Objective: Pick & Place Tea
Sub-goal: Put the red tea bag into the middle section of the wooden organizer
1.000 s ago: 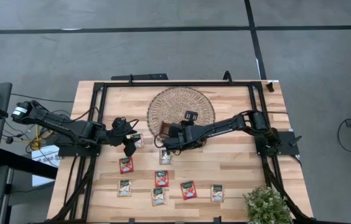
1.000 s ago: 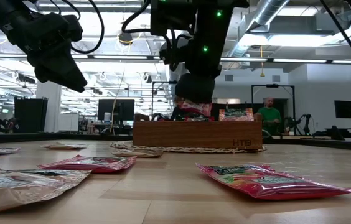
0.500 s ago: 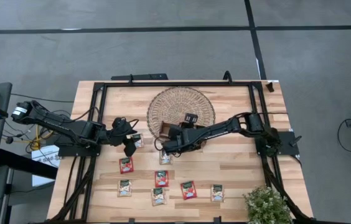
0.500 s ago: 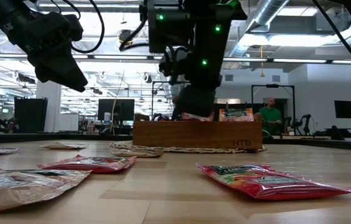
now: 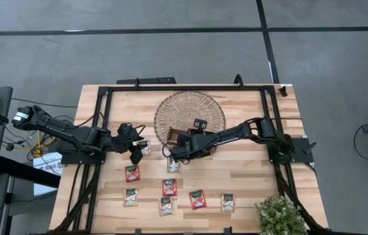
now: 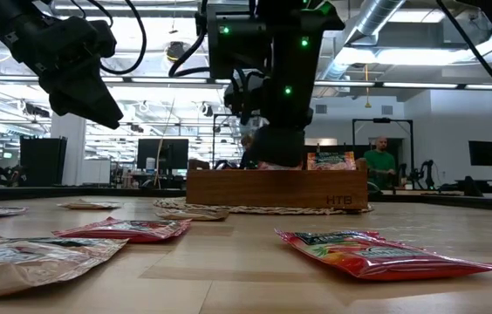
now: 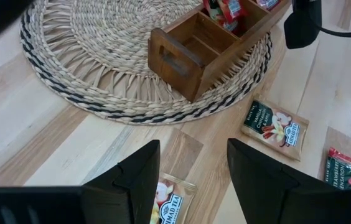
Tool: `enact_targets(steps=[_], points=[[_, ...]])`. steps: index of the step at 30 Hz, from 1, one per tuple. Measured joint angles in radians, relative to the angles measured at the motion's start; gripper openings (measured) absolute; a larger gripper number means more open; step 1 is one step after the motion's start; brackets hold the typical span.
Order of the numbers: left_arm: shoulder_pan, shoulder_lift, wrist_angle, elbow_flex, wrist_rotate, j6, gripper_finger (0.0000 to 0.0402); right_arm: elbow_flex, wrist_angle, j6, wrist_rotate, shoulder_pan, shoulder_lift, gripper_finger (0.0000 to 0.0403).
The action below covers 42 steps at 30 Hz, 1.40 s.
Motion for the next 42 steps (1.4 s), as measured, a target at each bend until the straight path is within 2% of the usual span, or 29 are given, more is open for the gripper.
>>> enact_targets(steps=[11, 21, 26, 32, 37, 42], points=[[0.0, 0.0, 0.0, 0.0, 0.0, 0.026, 0.0179, 0.0, 0.041, -0.068, -0.002, -0.013, 0.0, 0.0006], [0.0, 0.0, 0.0, 0.0, 0.001, 0.049, 0.0179, 0.0, 0.043, -0.093, -0.004, -0.011, 0.0, 0.0096], [0.0, 0.0, 0.0, 0.0, 0.001, 0.049, 0.0179, 0.0, 0.026, -0.095, -0.004, -0.011, 0.0, 0.0117], [0.0, 0.0, 0.0, 0.0, 0.001, 0.049, 0.0179, 0.015, -0.07, -0.094, -0.002, -0.006, -0.002, 0.0122], [0.0, 0.0, 0.0, 0.0, 0.001, 0.049, 0.0179, 0.084, -0.146, -0.094, 0.008, -0.005, -0.004, 0.0117], [0.0, 0.0, 0.0, 0.0, 0.001, 0.049, 0.0179, 0.203, -0.27, -0.086, 0.072, -0.004, -0.004, 0.0107]])
